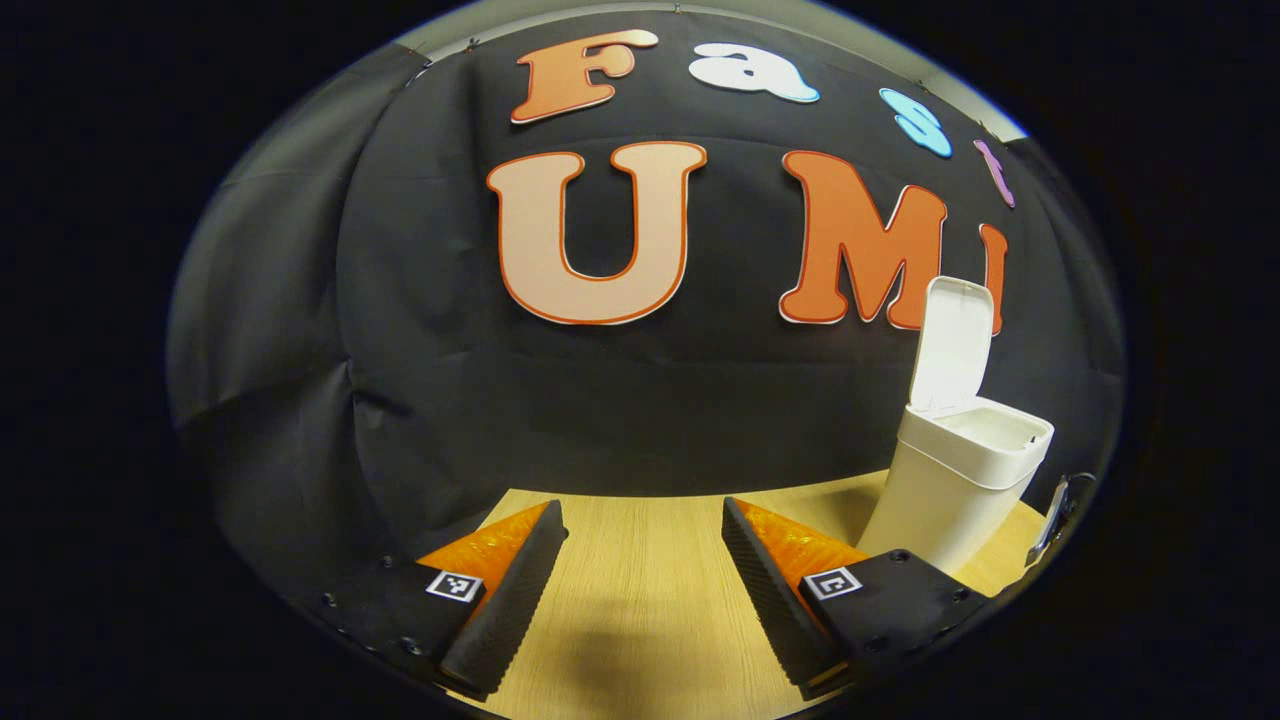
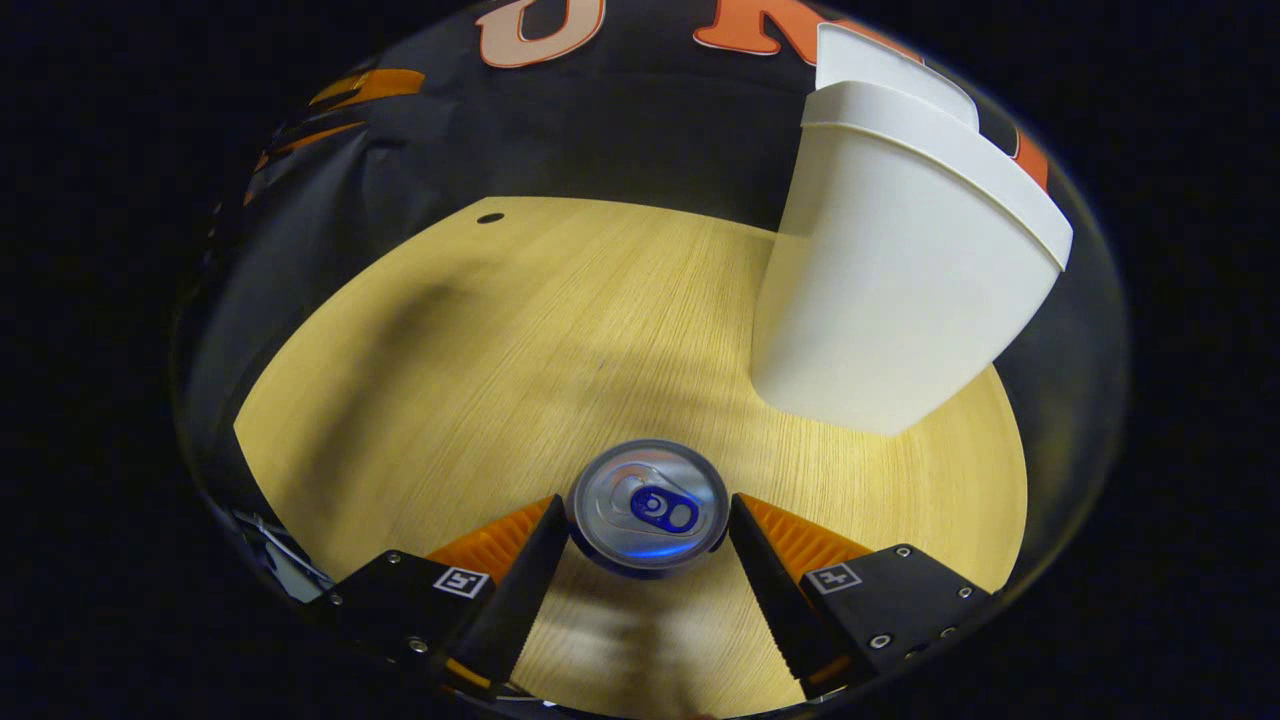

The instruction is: Press the lid of the desktop garbage bin to open it, pick up the crumpled paper on the desktop and throw it into the bin, then pick up the pop can on the desktop and drop it into the bin, and finally close the garbage bin lid.

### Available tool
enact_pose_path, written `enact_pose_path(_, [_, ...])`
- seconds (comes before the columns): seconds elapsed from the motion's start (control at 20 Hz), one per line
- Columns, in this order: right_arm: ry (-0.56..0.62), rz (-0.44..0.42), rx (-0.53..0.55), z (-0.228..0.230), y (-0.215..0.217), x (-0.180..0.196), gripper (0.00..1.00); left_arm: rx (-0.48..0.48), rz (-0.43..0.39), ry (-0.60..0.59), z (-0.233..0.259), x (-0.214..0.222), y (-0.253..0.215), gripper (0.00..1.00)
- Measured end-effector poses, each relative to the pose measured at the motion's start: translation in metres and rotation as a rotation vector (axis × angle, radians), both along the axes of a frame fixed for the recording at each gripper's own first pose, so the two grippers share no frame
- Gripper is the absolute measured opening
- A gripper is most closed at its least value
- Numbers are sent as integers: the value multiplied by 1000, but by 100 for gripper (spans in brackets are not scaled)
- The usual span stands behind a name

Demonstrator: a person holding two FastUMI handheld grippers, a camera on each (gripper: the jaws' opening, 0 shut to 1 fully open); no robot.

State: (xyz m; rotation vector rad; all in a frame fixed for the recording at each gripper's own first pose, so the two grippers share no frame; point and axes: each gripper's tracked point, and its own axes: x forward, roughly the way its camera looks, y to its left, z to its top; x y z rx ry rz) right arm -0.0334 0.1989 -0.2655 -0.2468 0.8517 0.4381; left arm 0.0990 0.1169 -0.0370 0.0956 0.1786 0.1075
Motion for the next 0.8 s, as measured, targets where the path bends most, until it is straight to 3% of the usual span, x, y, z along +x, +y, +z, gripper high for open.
enact_pose_path(0.15, [29,-5,13,-10,1,-5,99,-1,20,1,-5,-4,8,100])
enact_pose_path(0.2, [27,-10,22,-9,-1,-5,94,-2,23,4,-7,-5,8,100])
enact_pose_path(0.25, [23,-4,21,-9,-1,-3,74,-4,25,8,-9,-7,9,100])
enact_pose_path(0.3, [11,-3,25,-7,-1,0,76,-8,27,12,-10,-9,10,100])
enact_pose_path(0.5, [-48,-14,52,21,-4,4,67,-13,35,4,-6,-16,12,100])
enact_pose_path(0.55, [-67,-20,57,32,-7,5,72,-11,33,3,-4,-17,12,100])
enact_pose_path(0.8, [-121,-50,81,87,-32,-1,72,-11,16,-2,1,-16,5,100])
